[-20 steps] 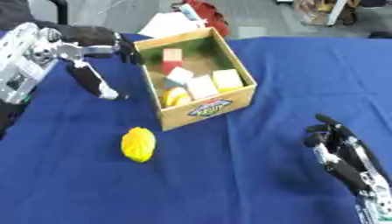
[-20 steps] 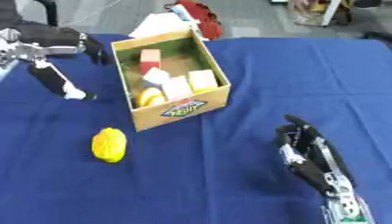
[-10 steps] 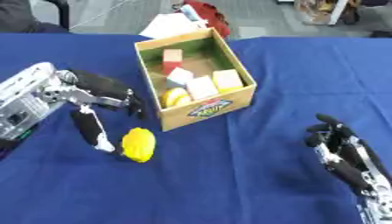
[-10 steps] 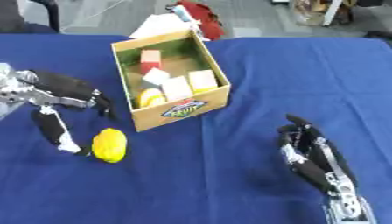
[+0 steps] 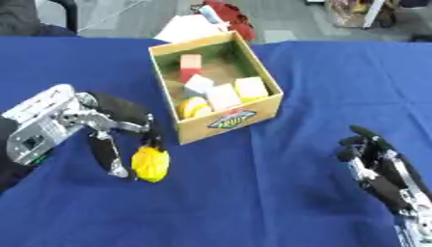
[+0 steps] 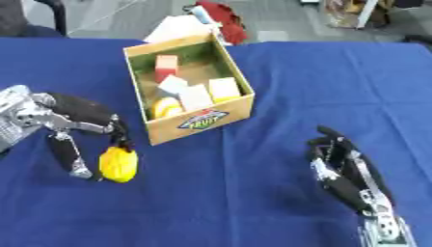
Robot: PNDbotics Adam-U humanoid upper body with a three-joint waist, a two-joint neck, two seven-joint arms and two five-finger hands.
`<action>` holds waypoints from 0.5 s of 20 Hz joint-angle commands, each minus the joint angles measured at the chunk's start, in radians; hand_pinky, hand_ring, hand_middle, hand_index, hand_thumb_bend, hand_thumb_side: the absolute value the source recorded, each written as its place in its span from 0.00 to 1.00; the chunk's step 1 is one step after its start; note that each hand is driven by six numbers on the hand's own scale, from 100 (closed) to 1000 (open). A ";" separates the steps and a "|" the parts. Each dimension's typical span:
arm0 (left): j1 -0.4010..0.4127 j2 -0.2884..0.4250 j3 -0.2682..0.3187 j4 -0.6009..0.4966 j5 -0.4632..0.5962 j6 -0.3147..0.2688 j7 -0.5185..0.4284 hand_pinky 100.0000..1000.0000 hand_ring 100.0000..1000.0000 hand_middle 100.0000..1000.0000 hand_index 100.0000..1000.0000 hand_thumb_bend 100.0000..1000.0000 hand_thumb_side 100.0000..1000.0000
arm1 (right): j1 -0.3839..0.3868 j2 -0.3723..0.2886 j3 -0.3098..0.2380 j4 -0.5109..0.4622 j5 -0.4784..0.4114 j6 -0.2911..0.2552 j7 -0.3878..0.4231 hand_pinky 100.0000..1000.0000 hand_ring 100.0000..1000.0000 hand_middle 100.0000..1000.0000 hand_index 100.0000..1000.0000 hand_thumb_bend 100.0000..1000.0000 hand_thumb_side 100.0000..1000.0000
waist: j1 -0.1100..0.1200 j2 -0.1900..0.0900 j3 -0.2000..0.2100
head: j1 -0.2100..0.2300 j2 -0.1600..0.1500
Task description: Pick up objects on the table and place them in the box.
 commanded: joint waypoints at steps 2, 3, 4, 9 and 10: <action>-0.038 0.018 0.042 -0.047 -0.017 0.012 0.076 0.64 0.46 0.43 0.62 0.20 0.08 | -0.007 -0.013 -0.004 -0.019 0.002 -0.001 0.000 0.62 0.58 0.63 0.89 0.00 0.29 | 0.011 -0.034 0.001 | -0.003 -0.005; -0.046 0.021 0.052 -0.064 -0.017 0.014 0.088 0.64 0.46 0.42 0.62 0.19 0.08 | -0.007 -0.013 -0.004 -0.019 0.002 -0.002 0.000 0.62 0.58 0.63 0.89 0.00 0.29 | 0.011 -0.035 0.002 | -0.005 -0.005; -0.057 0.023 0.065 -0.085 -0.012 0.017 0.098 0.63 0.45 0.41 0.60 0.18 0.08 | -0.006 -0.013 -0.005 -0.019 0.002 -0.002 -0.001 0.62 0.58 0.63 0.89 0.00 0.29 | 0.011 -0.036 0.002 | -0.006 -0.005; -0.135 0.037 0.134 -0.181 0.031 0.038 0.110 0.64 0.45 0.40 0.60 0.19 0.08 | -0.002 -0.016 -0.006 -0.018 0.003 -0.001 -0.002 0.62 0.58 0.63 0.89 0.00 0.29 | 0.012 -0.041 0.002 | -0.013 -0.004; -0.159 0.032 0.150 -0.193 0.033 0.043 0.112 0.65 0.45 0.41 0.60 0.20 0.08 | -0.001 -0.016 -0.006 -0.017 0.003 -0.001 -0.002 0.62 0.58 0.63 0.89 0.00 0.29 | 0.013 -0.042 0.002 | -0.014 -0.004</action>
